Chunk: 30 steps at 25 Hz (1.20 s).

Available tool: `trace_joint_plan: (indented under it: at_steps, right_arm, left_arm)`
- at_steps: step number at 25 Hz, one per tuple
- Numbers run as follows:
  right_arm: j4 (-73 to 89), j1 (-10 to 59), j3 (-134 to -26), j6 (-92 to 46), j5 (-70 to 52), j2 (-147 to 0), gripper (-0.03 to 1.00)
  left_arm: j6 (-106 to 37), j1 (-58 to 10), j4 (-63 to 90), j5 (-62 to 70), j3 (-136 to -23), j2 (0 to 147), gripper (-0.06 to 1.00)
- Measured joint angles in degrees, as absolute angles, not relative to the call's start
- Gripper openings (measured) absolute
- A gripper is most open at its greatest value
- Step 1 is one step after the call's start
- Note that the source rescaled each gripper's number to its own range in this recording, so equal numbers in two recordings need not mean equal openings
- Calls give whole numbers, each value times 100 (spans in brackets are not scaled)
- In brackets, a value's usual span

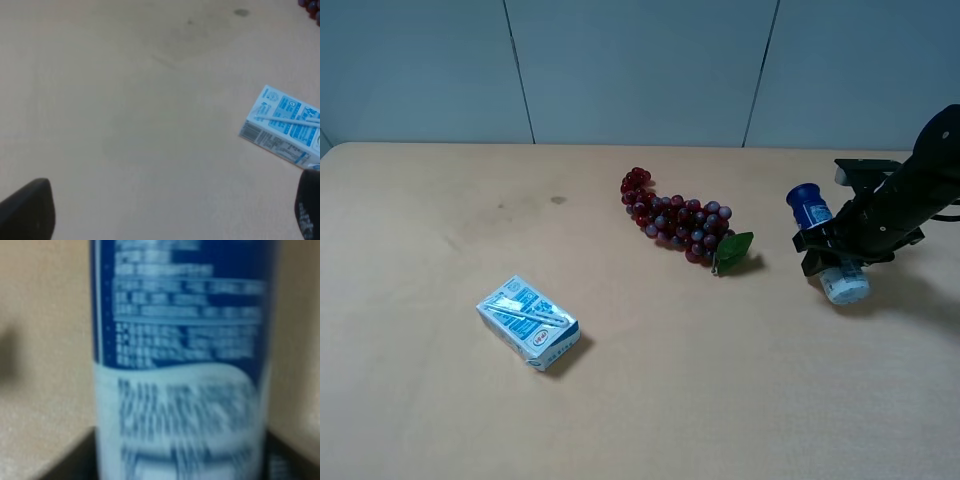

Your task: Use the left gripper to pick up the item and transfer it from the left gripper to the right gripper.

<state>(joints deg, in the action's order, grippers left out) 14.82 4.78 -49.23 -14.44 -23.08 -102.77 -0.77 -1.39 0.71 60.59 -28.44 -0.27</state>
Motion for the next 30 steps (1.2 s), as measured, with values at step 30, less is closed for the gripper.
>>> trace_joint_plan:
  at_steps: [30]
  right_arm:
    - [1316, 478, -6110, -780, -4870, -8219, 99]
  left_arm:
    - [-77, -139, 78, 6059, -2844, -27, 91]
